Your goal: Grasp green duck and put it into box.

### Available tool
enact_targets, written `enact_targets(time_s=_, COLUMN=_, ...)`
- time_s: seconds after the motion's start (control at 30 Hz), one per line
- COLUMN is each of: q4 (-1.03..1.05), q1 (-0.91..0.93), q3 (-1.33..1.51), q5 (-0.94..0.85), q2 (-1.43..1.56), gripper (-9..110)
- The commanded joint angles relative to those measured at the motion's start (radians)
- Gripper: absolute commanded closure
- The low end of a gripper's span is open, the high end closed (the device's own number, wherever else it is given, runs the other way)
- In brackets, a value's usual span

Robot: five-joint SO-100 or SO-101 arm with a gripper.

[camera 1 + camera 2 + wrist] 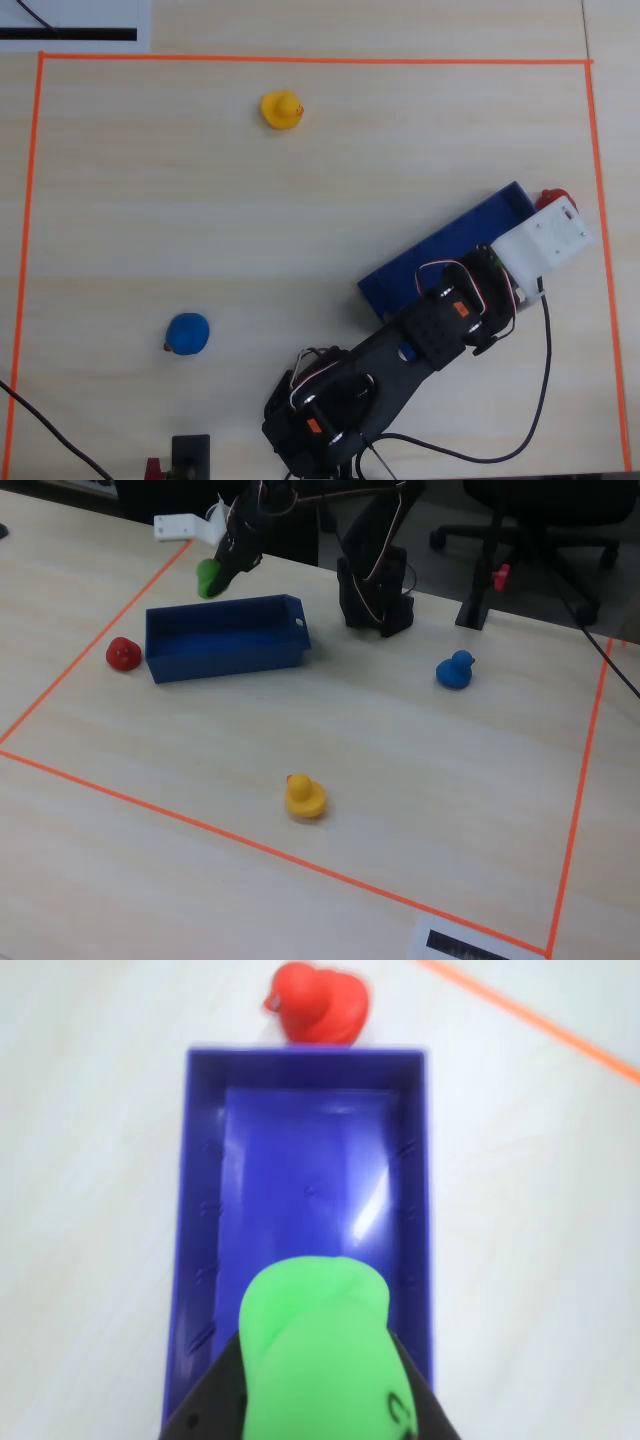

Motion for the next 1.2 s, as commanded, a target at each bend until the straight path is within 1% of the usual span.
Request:
enact_targets(time_s=0.0, q4=-0.031, q1=-0.037, q3=0.005, q5=0.006, q2=0.029, gripper=101)
enact_targets(time_s=0.3, q4=-0.097, q1=-0.041, q3=-0.028, q5=-0.021, q2=-0.127, gripper=101)
enact_targets(time_s=0.47, q4=-0.109, q1=-0.021, q3=-0.040, q5=-0.084, q2=-0.178, gripper=101)
enact_targets(time_s=0.67, q4=-0.150, q1=-0.003, q3=-0.040, q5=-0.087, q2=-0.199, gripper=88)
enact_targets(time_s=0.87, q4=-0.166, q1=-0.003, q3=-0.043, q5=-0.089, q2=-0.201, gripper=82)
enact_targets(time_s=1.17, q4=-0.183, q1=0.009, q3=-0.044, q5=-0.089, q2=-0.199, gripper=77)
